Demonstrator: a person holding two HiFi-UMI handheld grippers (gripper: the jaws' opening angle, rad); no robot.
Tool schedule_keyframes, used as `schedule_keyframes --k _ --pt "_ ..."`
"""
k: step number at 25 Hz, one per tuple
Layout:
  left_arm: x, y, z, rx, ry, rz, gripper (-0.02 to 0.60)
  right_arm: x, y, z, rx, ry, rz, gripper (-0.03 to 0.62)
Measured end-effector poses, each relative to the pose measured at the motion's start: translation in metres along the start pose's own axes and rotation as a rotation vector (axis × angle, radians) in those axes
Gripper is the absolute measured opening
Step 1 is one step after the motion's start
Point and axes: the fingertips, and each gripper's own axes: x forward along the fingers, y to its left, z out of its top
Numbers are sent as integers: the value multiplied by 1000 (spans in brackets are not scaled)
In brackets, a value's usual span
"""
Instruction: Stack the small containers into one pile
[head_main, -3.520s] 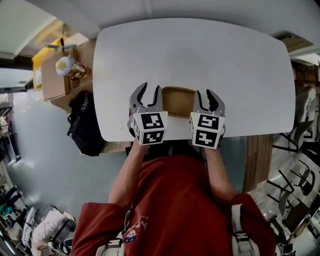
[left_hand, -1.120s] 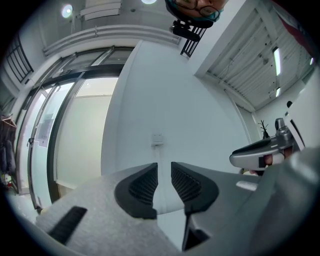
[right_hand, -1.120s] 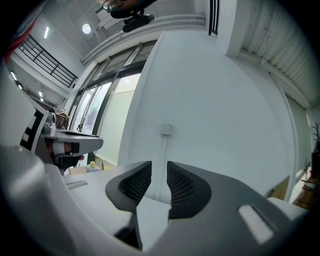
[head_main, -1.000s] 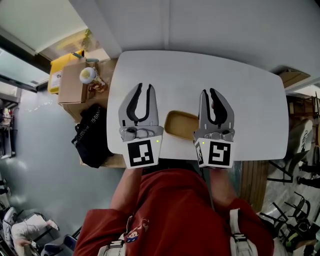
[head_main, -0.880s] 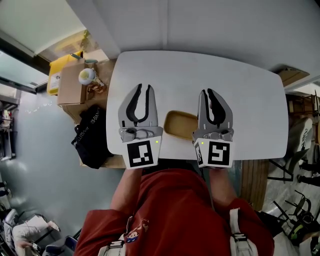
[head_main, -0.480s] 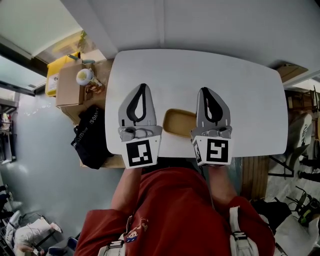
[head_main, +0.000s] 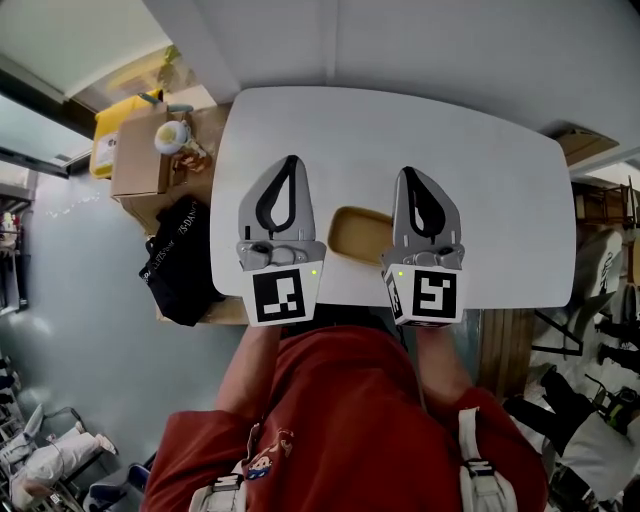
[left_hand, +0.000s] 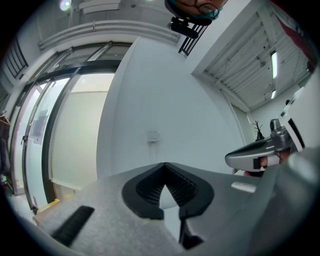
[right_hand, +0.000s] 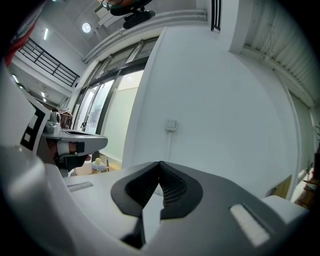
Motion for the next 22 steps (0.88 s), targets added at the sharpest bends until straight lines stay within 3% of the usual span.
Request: schedule_keyframes --k 22 --pt "-7 -4 4 -11 -7 -25 0 -8 6 -1 -14 14 -13 0"
